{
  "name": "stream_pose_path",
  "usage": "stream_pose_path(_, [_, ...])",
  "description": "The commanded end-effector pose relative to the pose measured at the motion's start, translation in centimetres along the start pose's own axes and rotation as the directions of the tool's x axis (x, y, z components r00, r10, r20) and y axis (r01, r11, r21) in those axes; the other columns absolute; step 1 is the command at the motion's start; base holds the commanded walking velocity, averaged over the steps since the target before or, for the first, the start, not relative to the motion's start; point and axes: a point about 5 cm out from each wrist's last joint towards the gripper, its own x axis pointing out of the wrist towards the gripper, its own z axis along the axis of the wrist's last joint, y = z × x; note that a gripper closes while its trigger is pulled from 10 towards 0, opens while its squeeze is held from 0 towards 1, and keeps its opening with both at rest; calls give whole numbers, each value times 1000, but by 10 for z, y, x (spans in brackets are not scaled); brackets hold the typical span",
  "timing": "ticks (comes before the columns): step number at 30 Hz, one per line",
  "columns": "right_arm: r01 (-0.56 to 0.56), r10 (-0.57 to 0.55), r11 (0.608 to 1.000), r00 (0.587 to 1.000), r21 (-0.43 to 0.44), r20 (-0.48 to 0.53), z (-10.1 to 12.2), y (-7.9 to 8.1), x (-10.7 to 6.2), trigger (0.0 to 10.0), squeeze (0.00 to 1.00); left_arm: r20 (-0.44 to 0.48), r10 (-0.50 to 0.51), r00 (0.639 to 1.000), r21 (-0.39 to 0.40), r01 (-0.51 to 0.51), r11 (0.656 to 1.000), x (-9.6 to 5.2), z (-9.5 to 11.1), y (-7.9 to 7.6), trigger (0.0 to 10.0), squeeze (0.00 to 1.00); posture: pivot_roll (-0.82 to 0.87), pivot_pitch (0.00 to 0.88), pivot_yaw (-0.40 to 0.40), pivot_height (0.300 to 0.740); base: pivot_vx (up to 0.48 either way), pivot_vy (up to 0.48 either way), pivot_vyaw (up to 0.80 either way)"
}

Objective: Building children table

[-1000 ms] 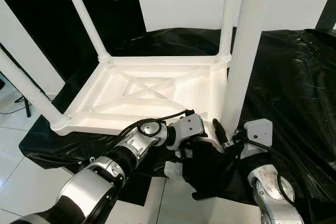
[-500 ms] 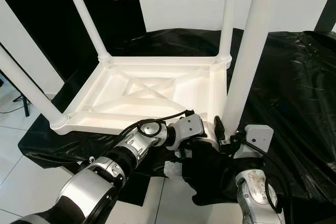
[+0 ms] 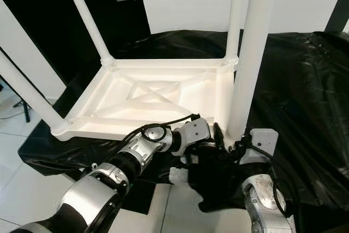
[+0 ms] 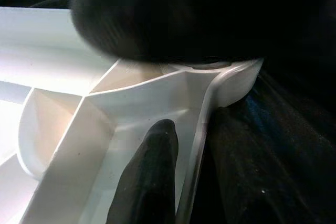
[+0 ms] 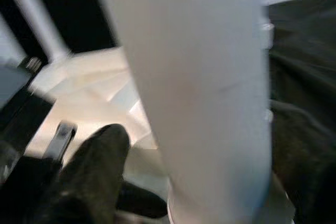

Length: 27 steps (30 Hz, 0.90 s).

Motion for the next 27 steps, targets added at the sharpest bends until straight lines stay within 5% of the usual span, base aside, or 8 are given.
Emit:
stream_pose_path(1, [-70, 70, 998, 998, -8, -1, 0, 0, 2, 10000, 337, -220, 292, 931, -81, -316, 945, -1, -49, -8, 10000, 0, 24, 0, 103, 740, 0, 0, 0])
stream_pose_path(2, [-70, 70, 998, 998, -8, -1, 0, 0, 2, 10000, 337, -220, 292, 931, -81, -316, 945, -1, -49, -8, 10000, 0, 24, 0, 103, 740, 0, 0, 0])
stream_pose_path(3, [-88, 88, 996, 996, -25, -2, 1, -2, 2, 10000, 0, -219, 292, 931, -81, -316, 945, -1, -49, -8, 10000, 0, 23, 0, 100, 740, 0, 0, 0])
stream_pose_path(15, [-259, 254, 961, 965, -96, -62, 6, -26, 5, 10000, 0, -218, 297, 930, -83, -321, 944, -1, -49, -7, 10000, 0, 31, 0, 95, 740, 0, 0, 0])
stream_pose_path(16, [-309, 300, 946, 948, -95, -103, 3, -29, 4, 2471, 0, -219, 298, 929, -84, -323, 943, -2, -49, -7, 10000, 0, 34, 0, 94, 740, 0, 0, 0])
stream_pose_path(17, [-309, 300, 946, 948, -95, -103, 3, -29, 4, 2471, 0, -219, 298, 929, -84, -323, 943, -2, -49, -7, 10000, 0, 34, 0, 94, 740, 0, 0, 0])
stream_pose_path(18, [-358, 344, 929, 928, -92, -143, 1, -32, 1, 0, 0, -221, 300, 928, -85, -325, 942, -2, -50, -7, 10000, 0, 34, 0, 95, 740, 0, 0, 0])
stream_pose_path(27, [-459, 432, 885, 872, -77, -229, -4, -41, -3, 0, 0, -222, 301, 927, -83, -326, 942, -3, -50, -6, 10000, 0, 36, 0, 98, 740, 0, 0, 0])
